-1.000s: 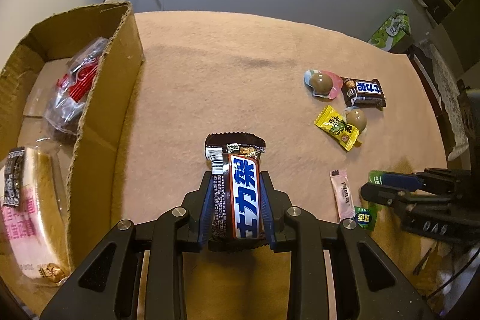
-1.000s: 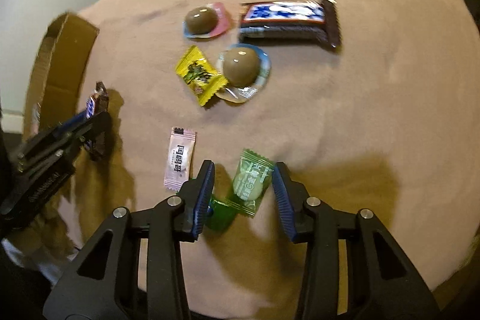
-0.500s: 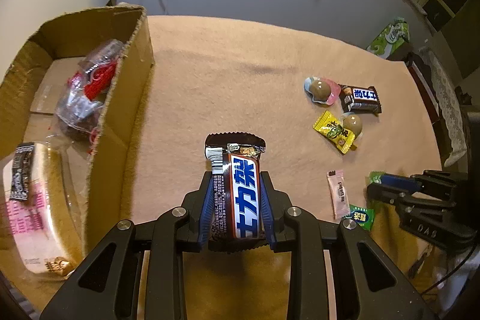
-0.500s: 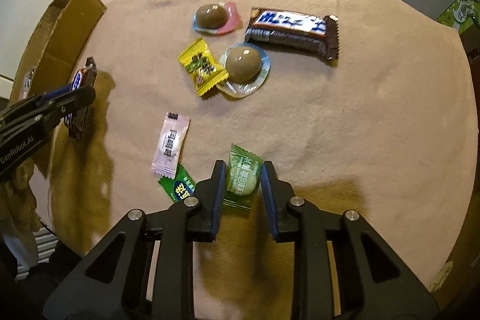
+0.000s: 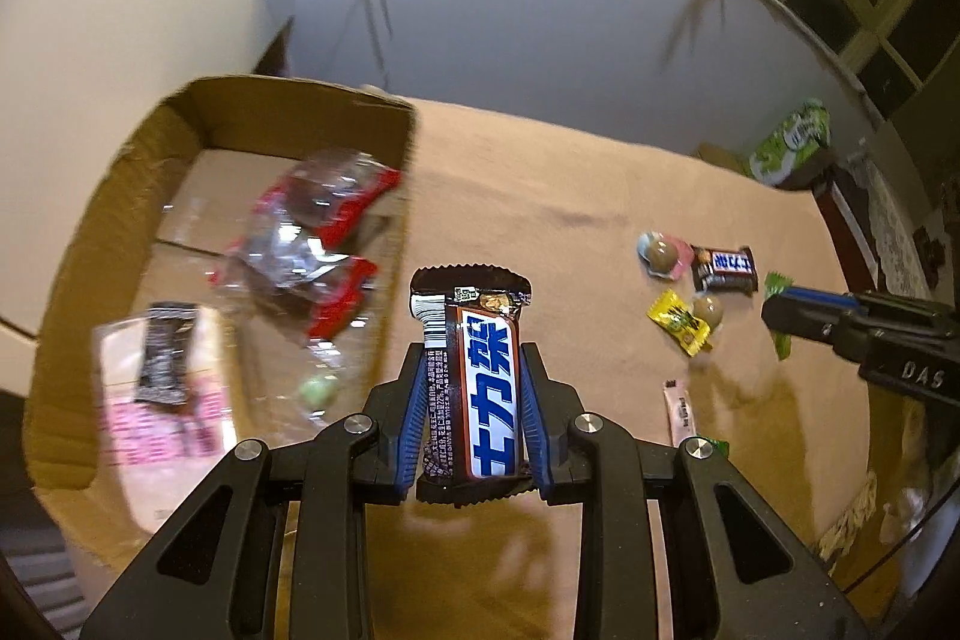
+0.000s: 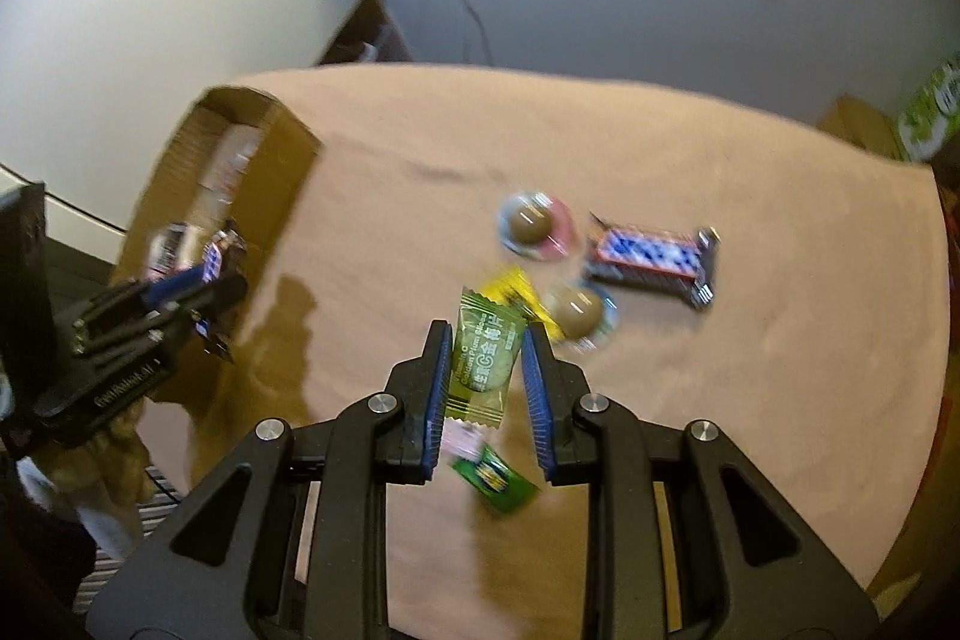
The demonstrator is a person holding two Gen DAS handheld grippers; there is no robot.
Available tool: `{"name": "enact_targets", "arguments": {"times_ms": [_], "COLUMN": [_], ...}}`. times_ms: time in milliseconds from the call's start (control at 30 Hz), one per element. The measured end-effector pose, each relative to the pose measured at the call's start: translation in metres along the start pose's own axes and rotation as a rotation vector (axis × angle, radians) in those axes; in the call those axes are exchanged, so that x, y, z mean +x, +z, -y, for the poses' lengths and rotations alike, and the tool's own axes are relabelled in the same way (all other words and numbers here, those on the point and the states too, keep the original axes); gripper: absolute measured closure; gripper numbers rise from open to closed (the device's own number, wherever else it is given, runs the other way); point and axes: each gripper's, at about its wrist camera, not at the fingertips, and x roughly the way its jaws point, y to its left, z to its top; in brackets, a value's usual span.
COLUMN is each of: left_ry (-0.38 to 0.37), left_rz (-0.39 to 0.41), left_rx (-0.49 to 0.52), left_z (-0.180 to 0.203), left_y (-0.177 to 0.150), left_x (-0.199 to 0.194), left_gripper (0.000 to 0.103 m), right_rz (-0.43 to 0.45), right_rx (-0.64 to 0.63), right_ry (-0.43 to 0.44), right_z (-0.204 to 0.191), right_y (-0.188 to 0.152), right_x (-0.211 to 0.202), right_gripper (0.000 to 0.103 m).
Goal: Organize snacks
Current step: 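Carry chocolate bar into box with left gripper while right grasps green candy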
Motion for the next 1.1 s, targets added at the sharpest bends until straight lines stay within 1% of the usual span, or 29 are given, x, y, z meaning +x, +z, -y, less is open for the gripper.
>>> {"name": "enact_targets", "arguments": {"times_ms": [100, 200, 300, 500, 733, 933, 1100], "left_ry": [0.014, 0.031, 0.046, 0.085, 0.123, 0.136, 0.141], "left_rz": [0.019, 0.036, 0.046, 0.066, 0.072, 0.077, 0.085], "left_rx": [-0.029, -0.051, -0.081, -0.134, -0.173, -0.189, -0.188], "left_z": [-0.014, -0.024, -0.035, -0.06, -0.085, -0.103, -0.112], "left_y": [-0.001, -0.003, -0.004, -0.009, -0.011, -0.002, 0.011], "left_x": [-0.01, -0.018, -0.024, -0.036, -0.042, -0.043, -0.041], "left_gripper": [0.076, 0.076, 0.076, 0.076, 0.076, 0.076, 0.076], "right_rz": [0.018, 0.03, 0.034, 0.031, 0.021, 0.006, -0.007], "right_rx": [-0.037, -0.072, -0.105, -0.189, -0.307, -0.38, -0.411], "right_ry": [0.018, 0.041, 0.047, 0.071, 0.093, 0.108, 0.124], "right_z": [-0.013, -0.035, -0.05, -0.086, -0.137, -0.174, -0.194], "right_y": [0.009, 0.014, 0.02, 0.037, 0.055, 0.065, 0.067], "right_x": [-0.005, -0.006, -0.005, 0.006, 0.02, 0.033, 0.043], "right_gripper": [0.078, 0.078, 0.078, 0.078, 0.078, 0.078, 0.078]}}
